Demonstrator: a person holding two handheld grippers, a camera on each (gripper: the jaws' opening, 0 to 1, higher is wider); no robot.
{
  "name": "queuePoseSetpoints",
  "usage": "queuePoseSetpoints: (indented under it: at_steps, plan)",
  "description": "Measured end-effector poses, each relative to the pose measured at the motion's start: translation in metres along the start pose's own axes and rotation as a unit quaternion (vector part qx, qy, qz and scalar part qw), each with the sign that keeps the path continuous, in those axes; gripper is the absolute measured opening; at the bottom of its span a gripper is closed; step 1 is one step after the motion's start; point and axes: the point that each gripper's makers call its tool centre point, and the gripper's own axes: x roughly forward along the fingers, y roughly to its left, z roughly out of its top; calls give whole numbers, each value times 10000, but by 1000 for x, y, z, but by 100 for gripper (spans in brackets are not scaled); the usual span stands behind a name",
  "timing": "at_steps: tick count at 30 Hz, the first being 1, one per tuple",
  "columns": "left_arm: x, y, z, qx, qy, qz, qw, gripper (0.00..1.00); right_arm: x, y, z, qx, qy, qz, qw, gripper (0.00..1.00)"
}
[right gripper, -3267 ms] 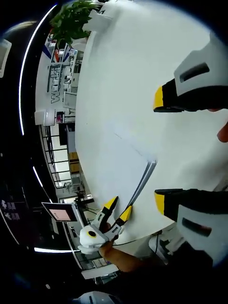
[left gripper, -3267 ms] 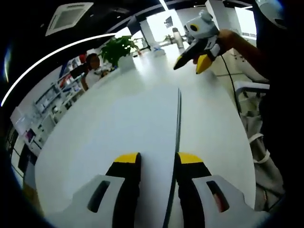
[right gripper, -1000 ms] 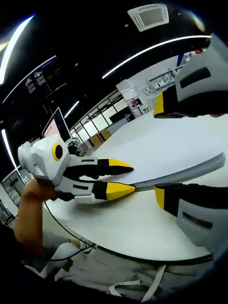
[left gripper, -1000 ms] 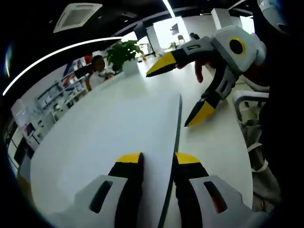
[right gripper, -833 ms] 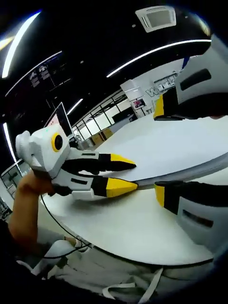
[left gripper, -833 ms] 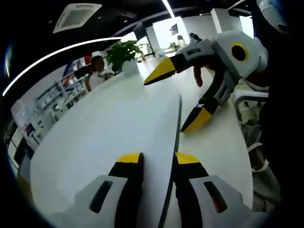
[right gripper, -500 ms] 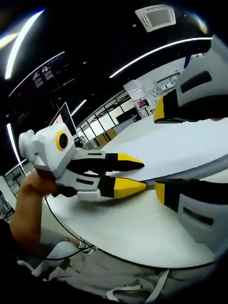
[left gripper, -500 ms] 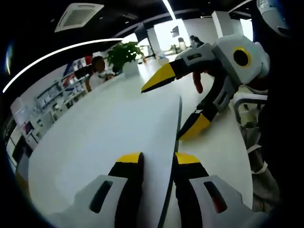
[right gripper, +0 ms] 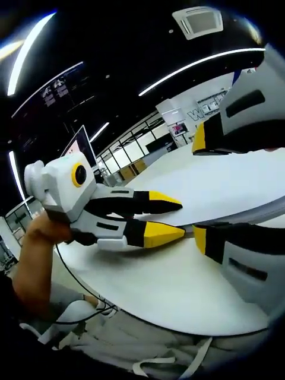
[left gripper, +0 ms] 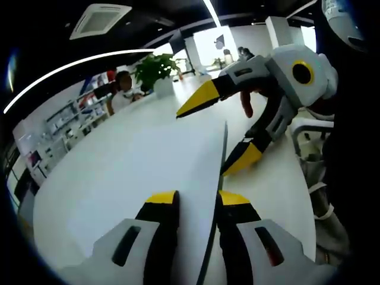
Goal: Grasp the top corner of one sheet in the document stack and pull a single sheet out from the document stack, separating that one sheet from the rest and lifting it clear until the single sheet is fully removed from the stack
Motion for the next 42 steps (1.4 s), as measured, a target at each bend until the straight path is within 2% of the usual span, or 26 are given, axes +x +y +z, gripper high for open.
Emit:
queuePoseSetpoints:
  at_steps: [8, 16, 19, 22, 25, 31, 40, 41, 42]
  plan:
    - [0, 0, 0, 30, 12, -12, 10000, 26, 3, 4, 0, -61, 15, 84, 9999, 43]
    - [-1, 0, 1, -123, 44, -63, 9999, 24, 2, 4, 0, -74, 28, 114, 9999, 43]
    - [-4, -3, 3, -240, 44, -155, 9996, 20, 0, 3, 0, -48, 35, 106, 9999, 43]
    - [-5, -4, 3, -377, 6, -258, 9990, 21, -1, 3, 0, -39, 31, 95, 9999, 43]
    - [-5, -6, 5, -730, -54, -474, 9962, 24, -1, 4, 0, -51, 30, 99, 9999, 43]
    - [-5, 0, 5, -1119, -112, -623, 9917, 22, -2, 2, 0, -35, 17, 79, 10000, 43]
    - [-5, 1, 5, -1370, -193, -744, 9876, 22, -4, 0, 0, -22, 8, 48, 10000, 44]
    - [-5, 1, 5, -1430, -217, -778, 9864, 22, -4, 0, 0, -34, 9, 48, 10000, 44]
    - [-5, 0, 6, -1655, -303, -872, 9819, 22, -4, 1, 0, -40, 11, 50, 10000, 44]
